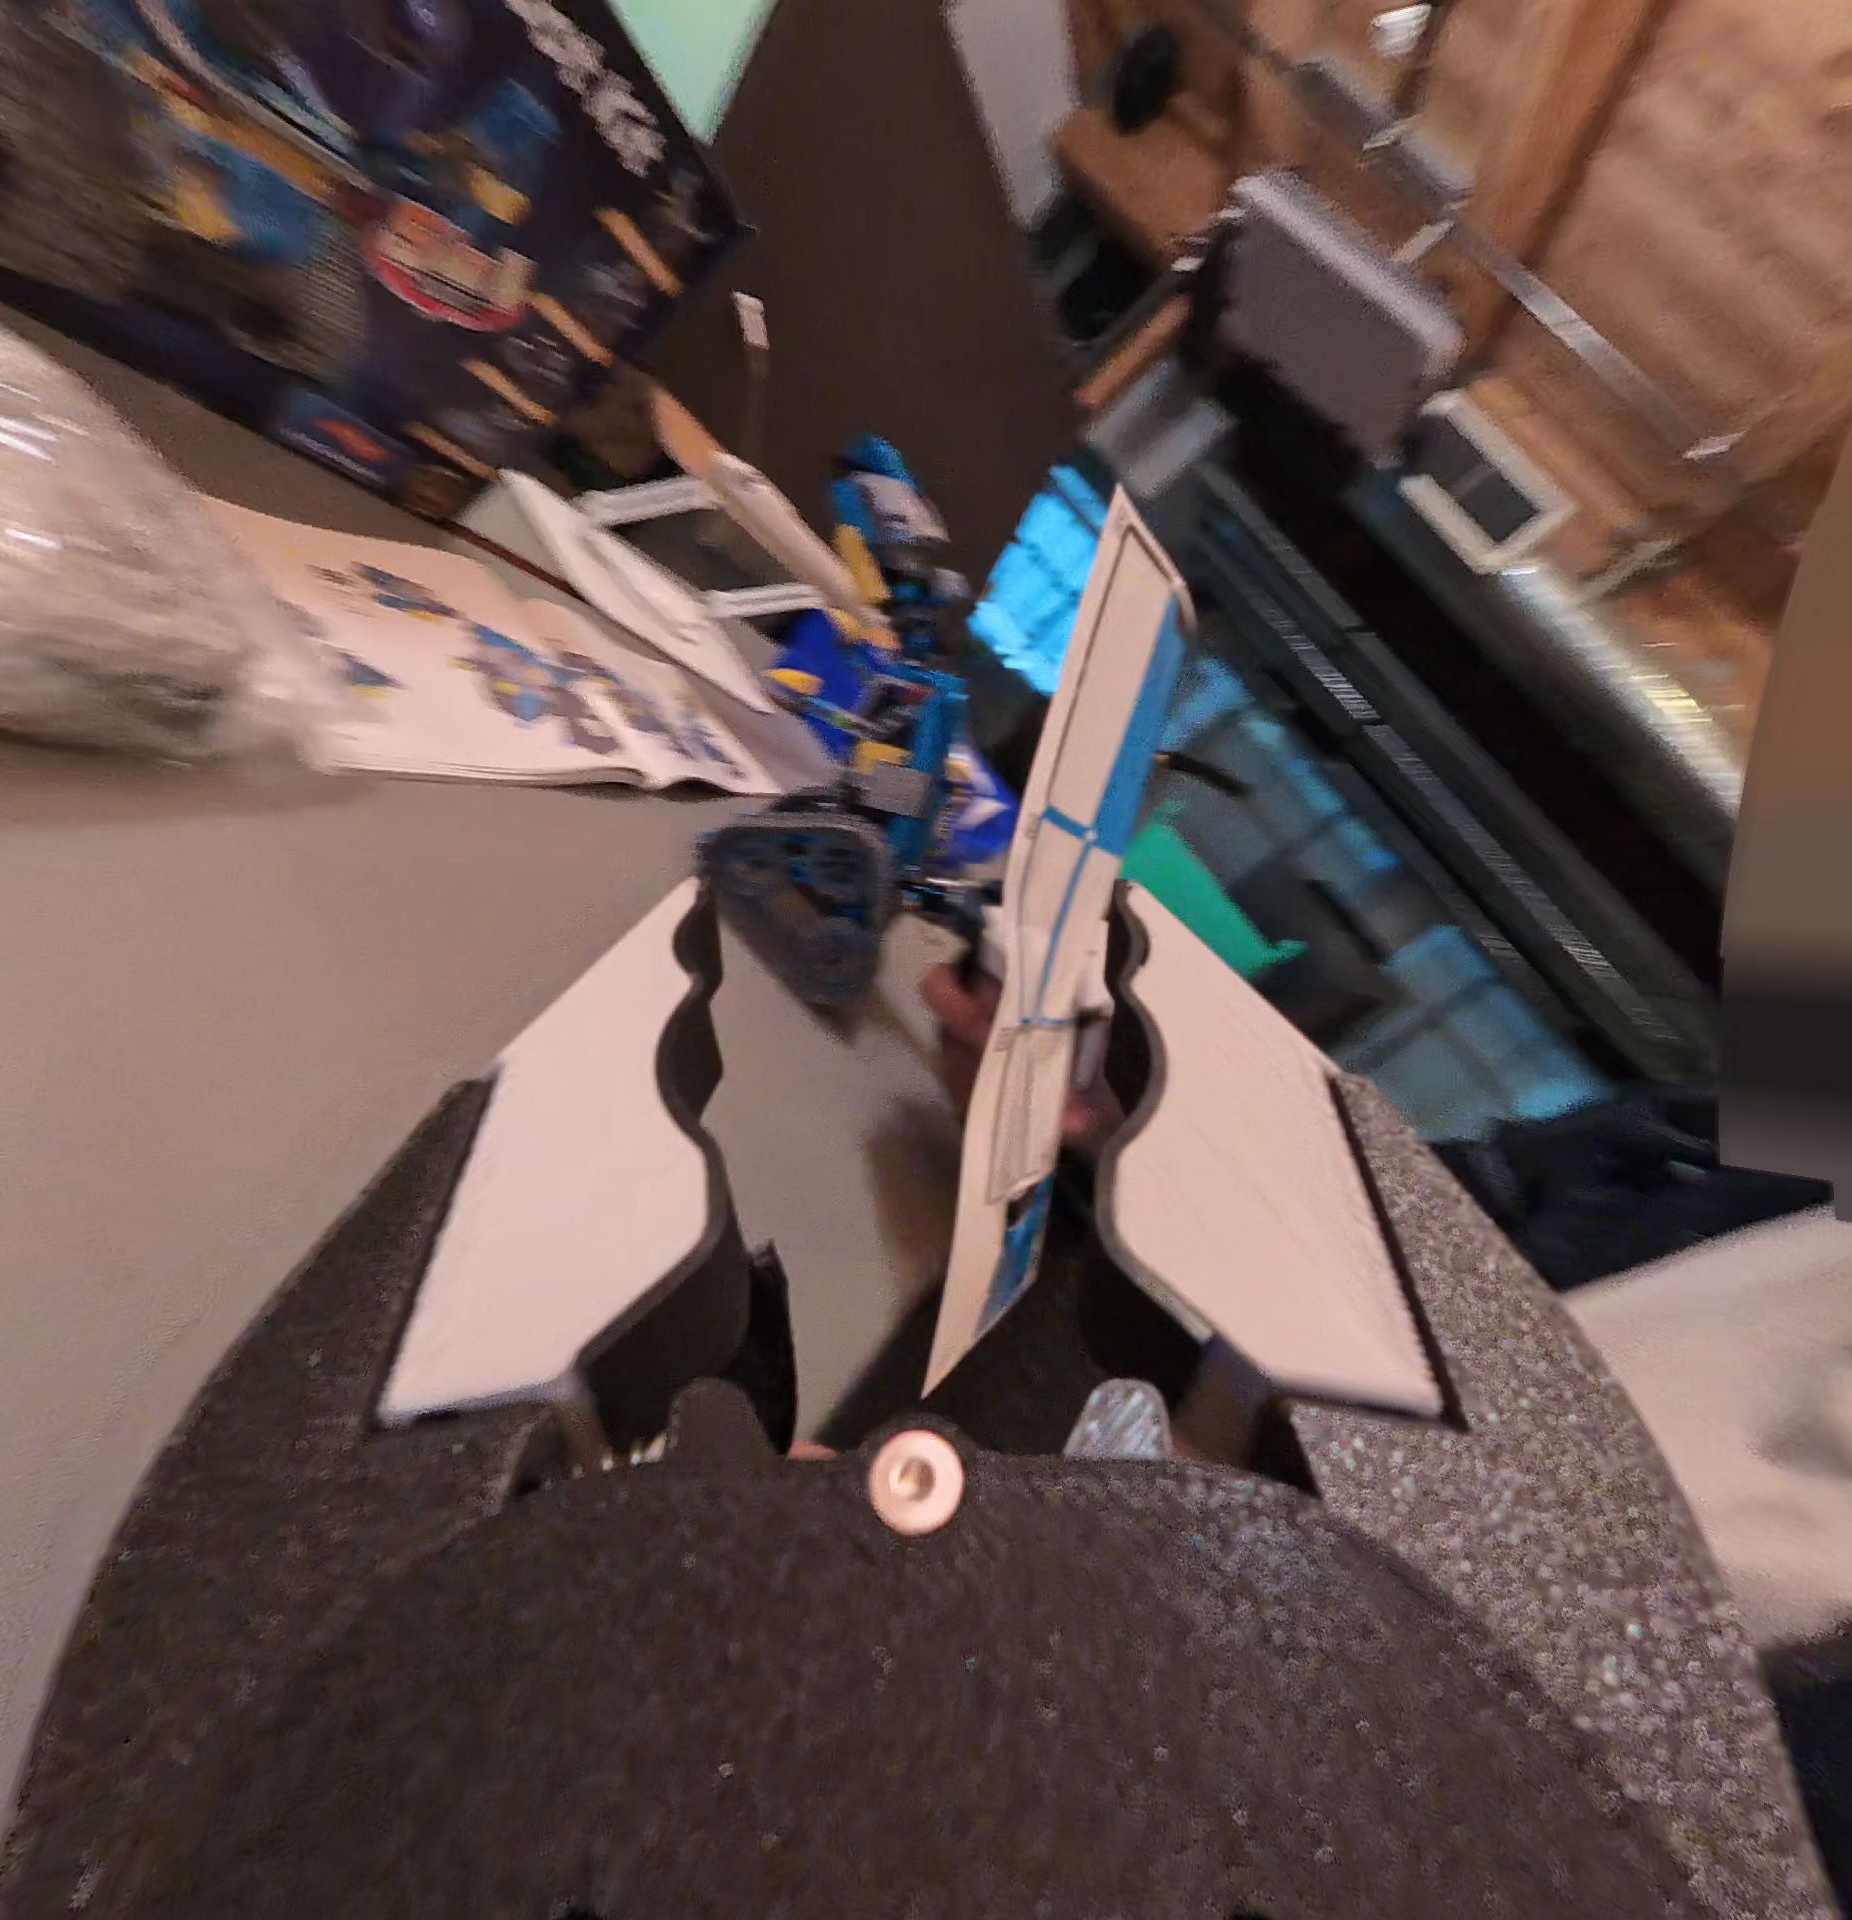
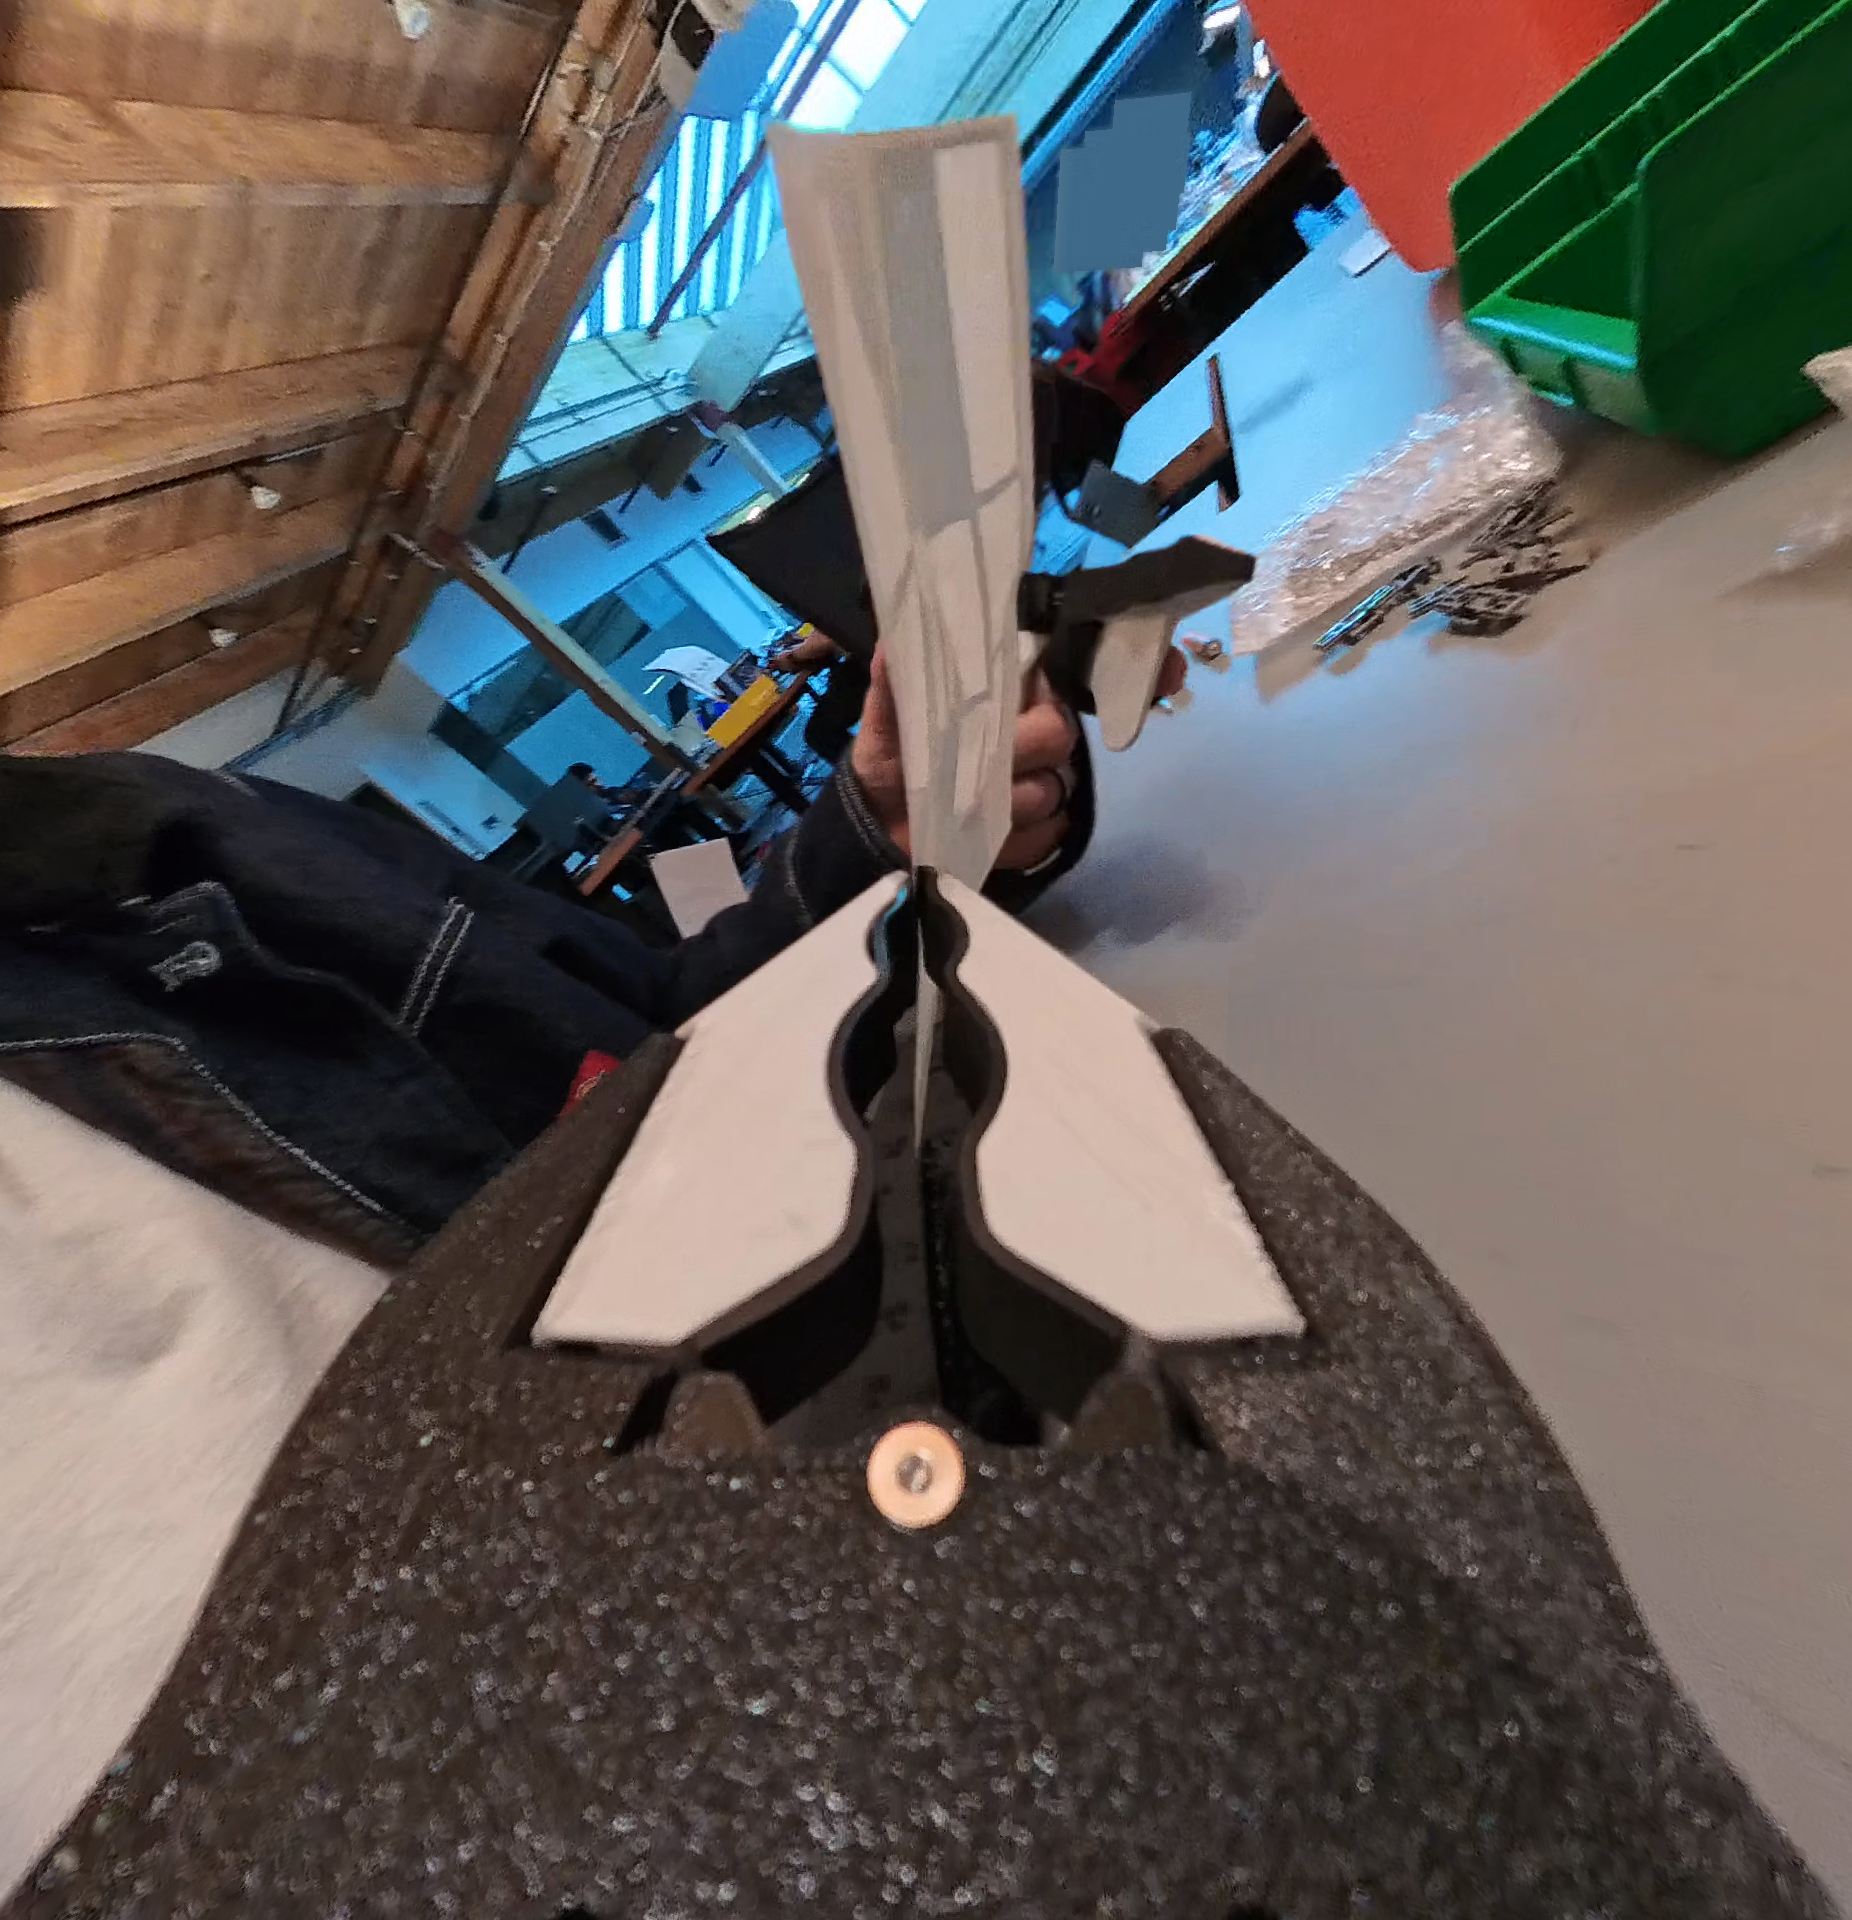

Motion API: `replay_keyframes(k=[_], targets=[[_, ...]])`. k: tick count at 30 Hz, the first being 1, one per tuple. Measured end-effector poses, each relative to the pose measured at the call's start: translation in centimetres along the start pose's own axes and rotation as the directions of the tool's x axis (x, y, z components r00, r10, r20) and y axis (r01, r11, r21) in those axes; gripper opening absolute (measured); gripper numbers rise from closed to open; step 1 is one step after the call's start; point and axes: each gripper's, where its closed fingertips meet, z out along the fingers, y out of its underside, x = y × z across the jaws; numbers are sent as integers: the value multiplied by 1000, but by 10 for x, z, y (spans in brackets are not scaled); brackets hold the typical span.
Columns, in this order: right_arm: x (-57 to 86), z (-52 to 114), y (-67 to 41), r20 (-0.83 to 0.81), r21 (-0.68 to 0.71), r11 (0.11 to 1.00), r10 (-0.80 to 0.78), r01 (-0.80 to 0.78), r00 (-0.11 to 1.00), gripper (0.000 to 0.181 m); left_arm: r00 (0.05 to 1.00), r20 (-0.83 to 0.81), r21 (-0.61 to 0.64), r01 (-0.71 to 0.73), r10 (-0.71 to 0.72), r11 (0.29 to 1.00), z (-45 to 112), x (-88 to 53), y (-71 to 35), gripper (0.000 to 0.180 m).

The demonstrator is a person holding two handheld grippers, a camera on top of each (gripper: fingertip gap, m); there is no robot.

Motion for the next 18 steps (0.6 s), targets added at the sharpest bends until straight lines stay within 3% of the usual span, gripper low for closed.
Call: replay_keyframes(k=[2,6,8,10,18], targets=[[-2,1,3,30,-15,1000,28,-27,999,0,994,-113,-40,1,-6,999,4,17,8,71],[-1,5,13,40,-61,997,54,-52,998,0,984,-104,-131,-161,148,978,12,30,19,63],[-3,8,17,57,-81,995,67,-62,996,0,978,-89,-134,-198,187,971,12,31,15,51],[-2,9,21,52,-96,994,66,-61,997,0,974,-96,-130,-218,207,967,10,35,12,28],[4,6,17,30,-70,994,88,-85,996,0,963,-77,-115,-266,258,957,4,38,8,0]])
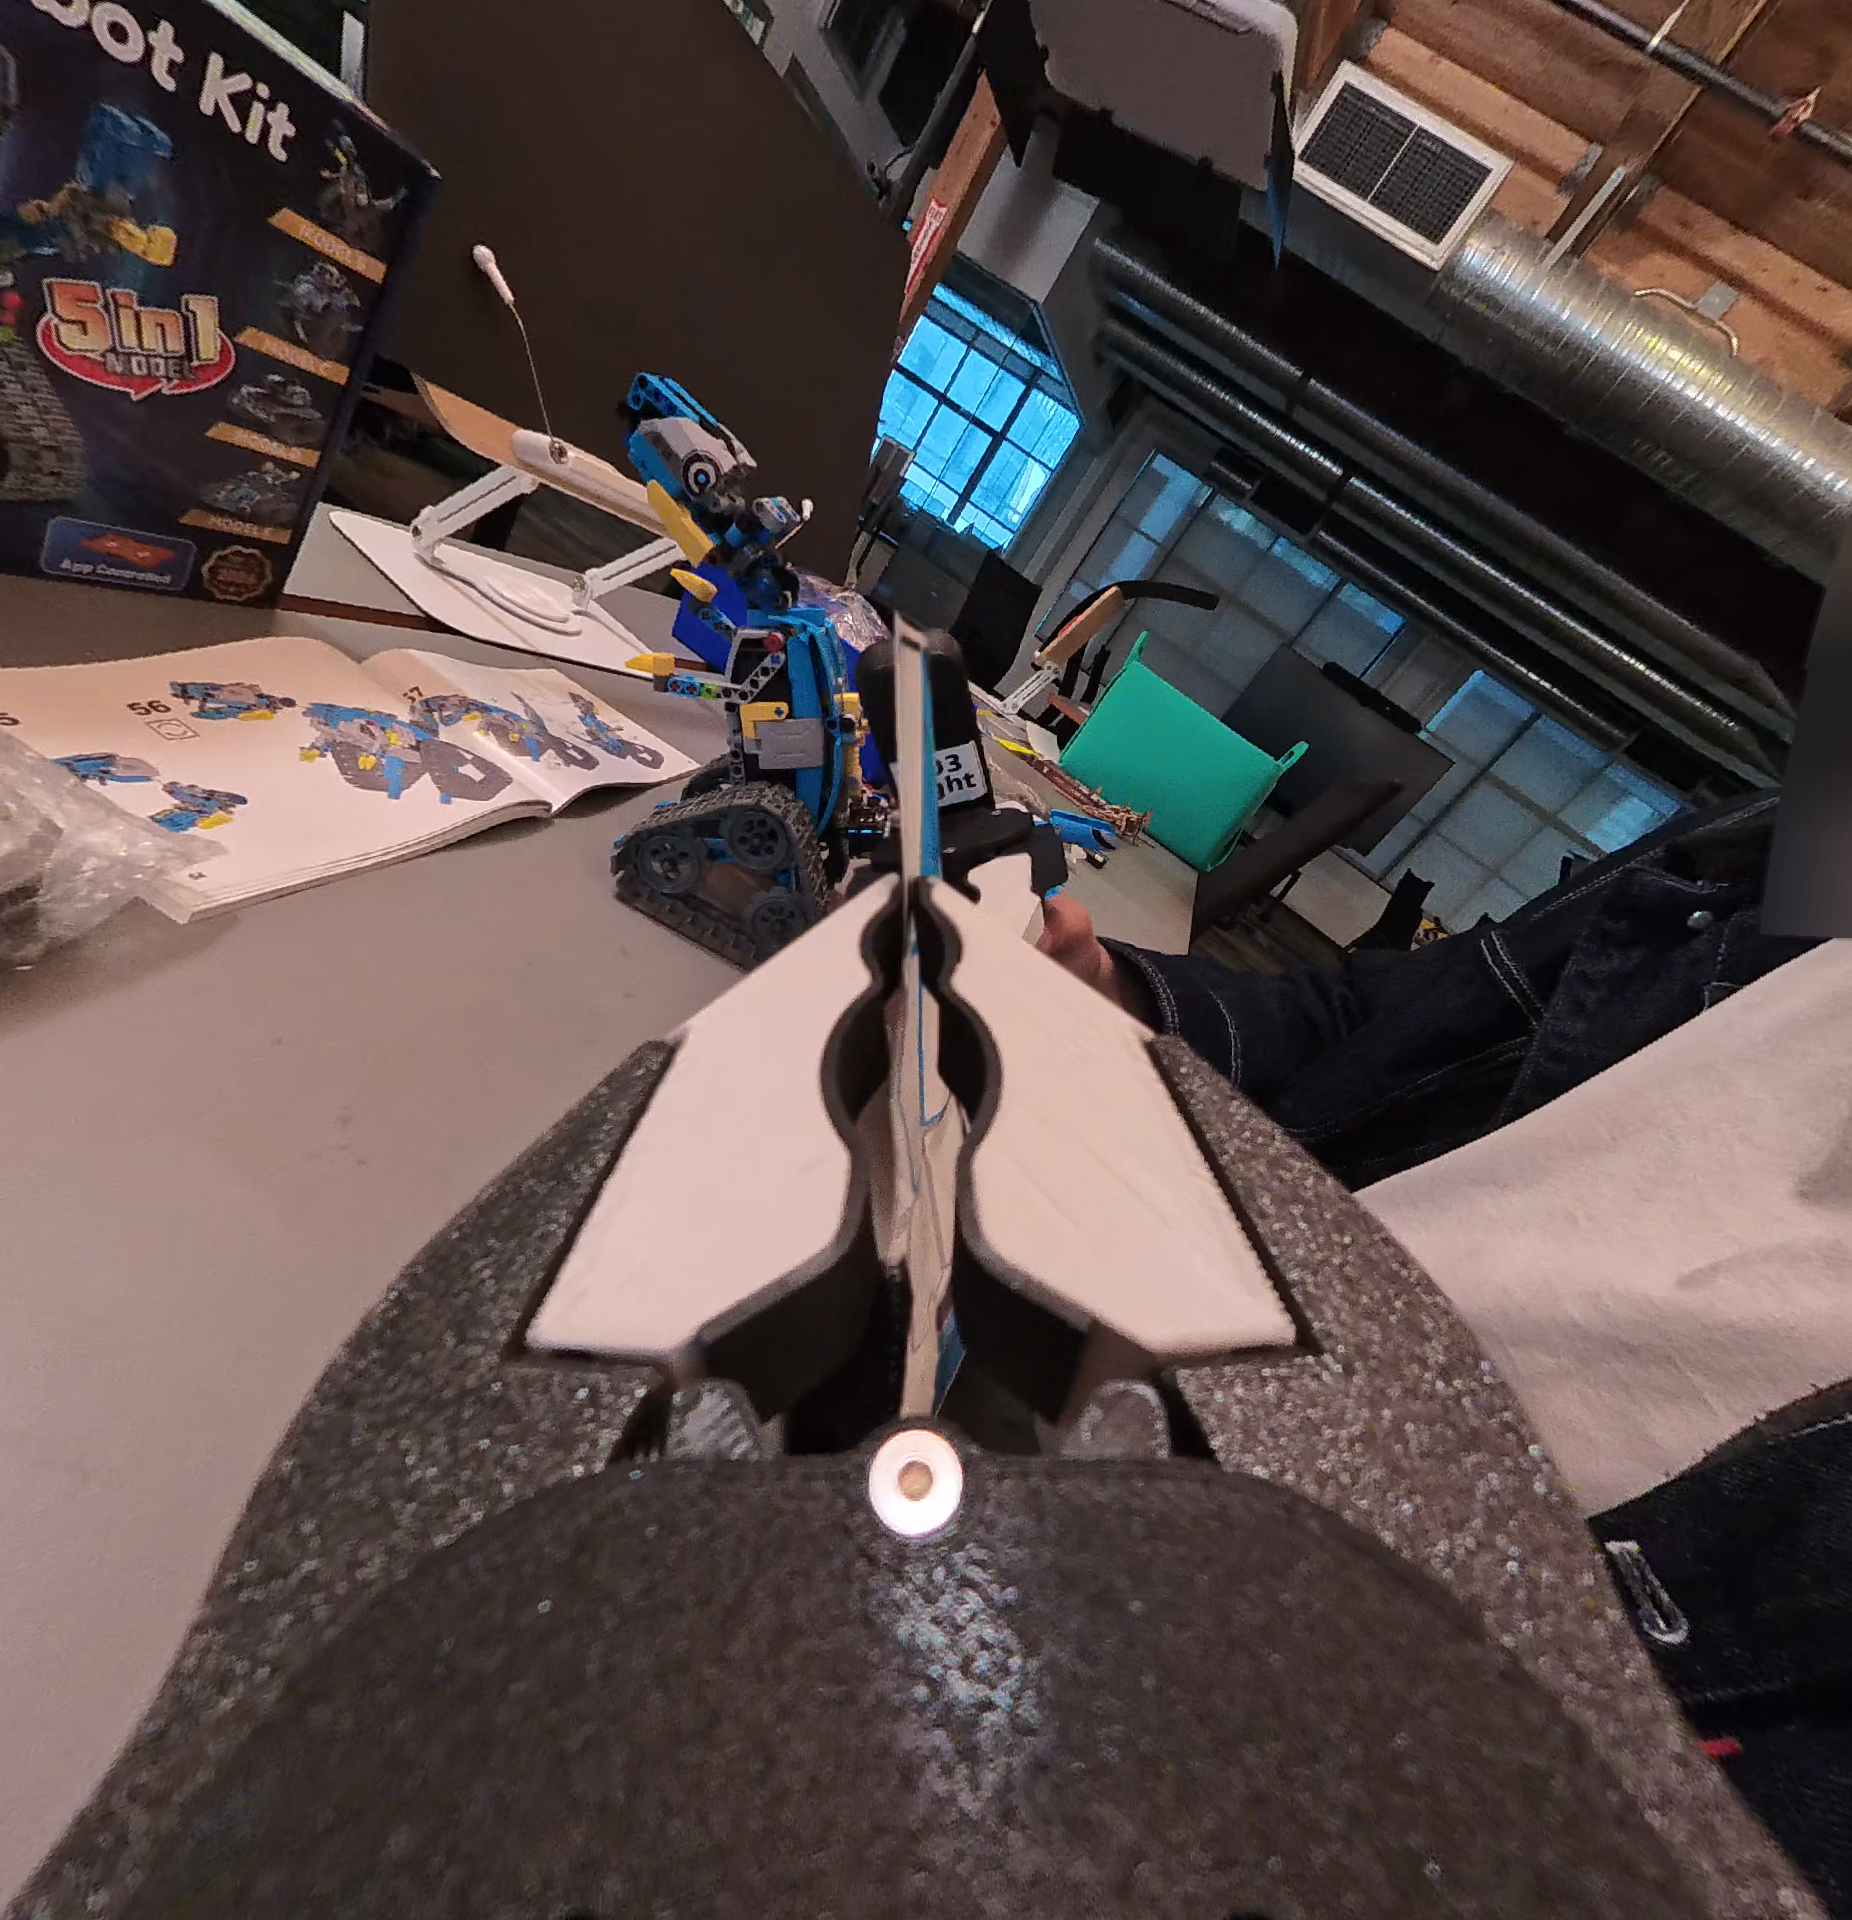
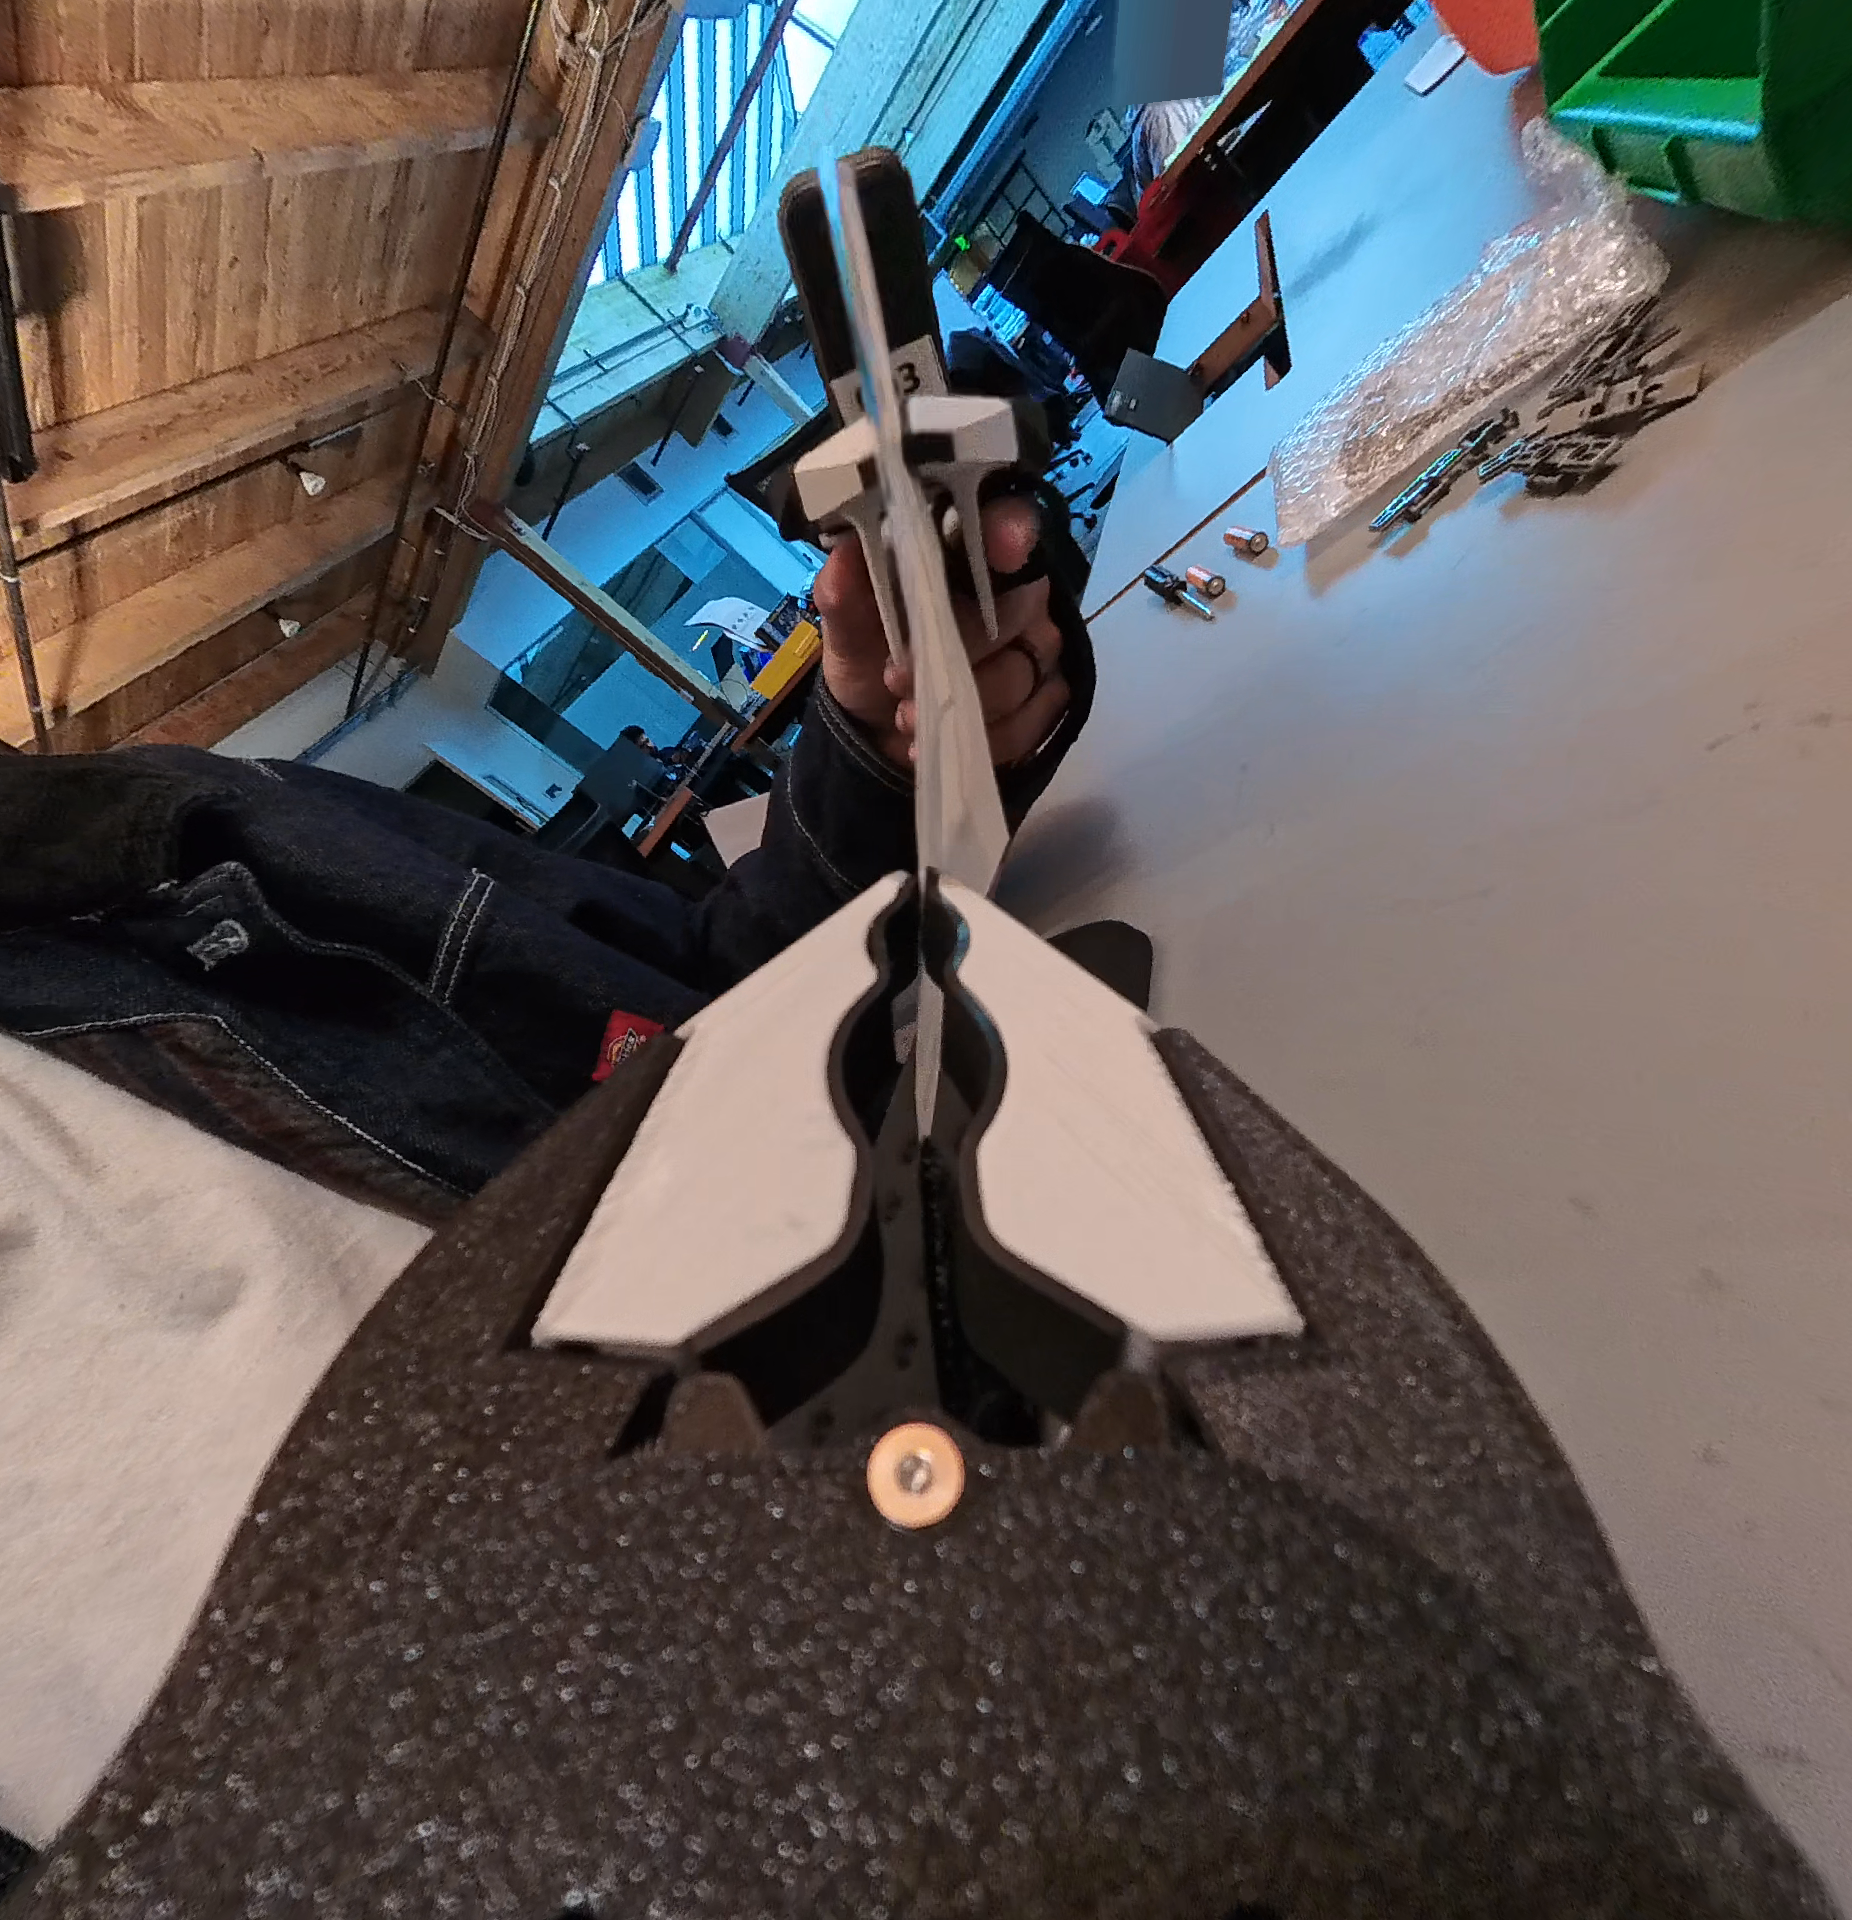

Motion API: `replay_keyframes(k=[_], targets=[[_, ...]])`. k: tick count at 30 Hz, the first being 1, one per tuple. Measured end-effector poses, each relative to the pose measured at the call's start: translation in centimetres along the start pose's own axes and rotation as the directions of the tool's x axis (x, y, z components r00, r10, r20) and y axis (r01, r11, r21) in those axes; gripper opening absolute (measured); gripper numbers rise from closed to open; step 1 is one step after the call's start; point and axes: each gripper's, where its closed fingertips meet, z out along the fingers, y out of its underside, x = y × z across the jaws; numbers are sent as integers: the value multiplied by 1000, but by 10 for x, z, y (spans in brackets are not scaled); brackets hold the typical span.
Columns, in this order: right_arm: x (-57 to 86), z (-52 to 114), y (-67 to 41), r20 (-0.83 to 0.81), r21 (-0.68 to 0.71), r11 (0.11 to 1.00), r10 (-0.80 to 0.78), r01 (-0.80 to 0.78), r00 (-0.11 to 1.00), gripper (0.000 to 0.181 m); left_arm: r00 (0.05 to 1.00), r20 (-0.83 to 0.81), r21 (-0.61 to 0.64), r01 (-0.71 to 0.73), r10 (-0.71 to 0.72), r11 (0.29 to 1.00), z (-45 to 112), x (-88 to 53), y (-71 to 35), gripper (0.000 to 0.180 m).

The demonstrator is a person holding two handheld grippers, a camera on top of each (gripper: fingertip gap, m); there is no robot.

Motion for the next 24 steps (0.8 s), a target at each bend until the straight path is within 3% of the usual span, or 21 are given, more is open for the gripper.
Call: replay_keyframes(k=[4,6,9,10,12,16,20,21,23,24], targets=[[10,-5,-6,-87,28,999,-40,42,995,0,999,38,-9,10,-9,1000,0,-5,1,0],[23,-13,-18,-248,47,984,-155,172,956,21,995,94,-10,37,-36,999,-2,-14,1,0],[25,-37,-53,-549,35,847,-428,531,718,55,985,148,-14,91,-88,996,0,-23,6,0],[14,-39,-60,-587,14,781,-499,625,637,55,983,157,-18,102,-98,995,3,-25,8,0],[-4,-28,-57,-565,-27,714,-588,699,579,56,988,111,-35,110,-106,993,14,-16,12,0],[-2,-26,-59,-545,17,763,-535,646,646,75,997,15,-126,71,-70,990,33,5,24,0],[-22,-49,-79,-544,121,725,-523,678,656,76,997,-71,-264,-32,14,964,38,24,40,0],[-25,-49,-77,-521,107,729,-538,676,663,74,995,-93,-297,-64,38,953,38,28,43,0],[-25,-36,-57,-385,3,780,-577,626,720,43,991,-104,-345,-110,78,932,38,29,41,0],[-24,-31,-45,-315,-44,814,-562,580,765,42,991,-95,-356,-122,94,927,39,26,36,0]])
